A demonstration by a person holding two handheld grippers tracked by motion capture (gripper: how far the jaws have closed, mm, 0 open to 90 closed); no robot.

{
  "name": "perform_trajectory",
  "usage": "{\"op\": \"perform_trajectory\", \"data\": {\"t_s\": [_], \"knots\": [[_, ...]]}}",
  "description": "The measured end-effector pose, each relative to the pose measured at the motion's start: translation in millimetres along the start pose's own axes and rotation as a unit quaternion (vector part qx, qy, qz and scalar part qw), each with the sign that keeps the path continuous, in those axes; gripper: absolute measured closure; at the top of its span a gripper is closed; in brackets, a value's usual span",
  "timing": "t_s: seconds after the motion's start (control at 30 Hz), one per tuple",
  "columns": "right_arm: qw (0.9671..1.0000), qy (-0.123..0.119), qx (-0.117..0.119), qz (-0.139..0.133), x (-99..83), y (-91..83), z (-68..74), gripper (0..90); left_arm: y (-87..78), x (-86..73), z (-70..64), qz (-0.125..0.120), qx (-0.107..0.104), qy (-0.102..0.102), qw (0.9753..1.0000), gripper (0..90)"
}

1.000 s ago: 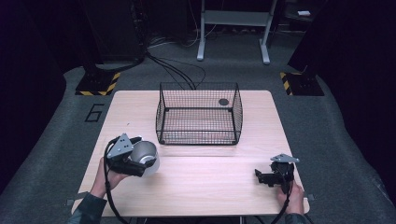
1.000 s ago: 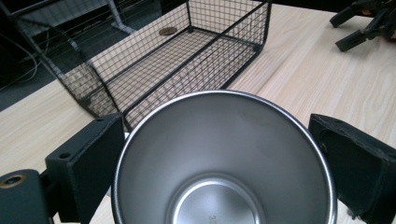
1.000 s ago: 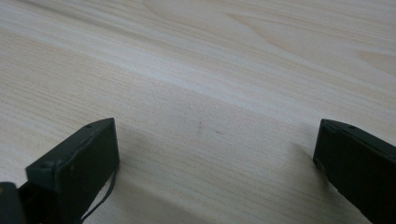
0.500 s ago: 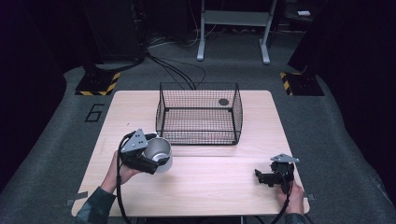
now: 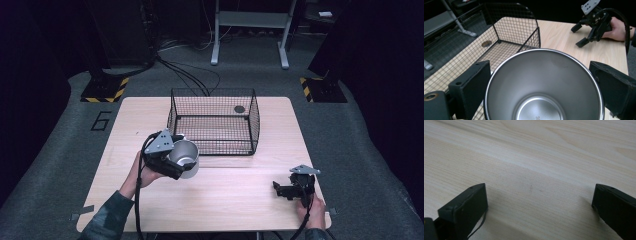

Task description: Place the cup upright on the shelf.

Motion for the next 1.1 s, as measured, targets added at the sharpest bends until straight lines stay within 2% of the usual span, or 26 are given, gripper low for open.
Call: {"op": "perform_trajectory", "data": {"t_s": [0.3, 0.53, 1.1], "knots": [[1.0000, 0.000, 0.000, -0.001, 0.0, 0.1, 0.0, 0.0, 13.9, 26.9, 6.0, -0.006, -0.014, 0.017, 0.9997, 6.6], [1.0000, 0.000, 0.000, 0.000, 0.0, 0.0, 0.0, 0.0, 21.7, 41.6, 10.3, -0.011, -0.026, 0.020, 0.9994, 6.6], [1.0000, 0.000, 0.000, -0.001, -0.1, 0.1, -0.1, 0.0, 45.1, 68.3, 29.9, -0.015, -0.018, 0.024, 0.9994, 6.6]]}}
Point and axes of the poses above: each handheld gripper's, and its own axes: y roughly forward along the jaws, x roughly out of its top, z roughly to its left, the point moved 2 cm from there along y, roughly forward along the jaws, and after that the axes turned 3 degrees about x, right-handed, at the moved point
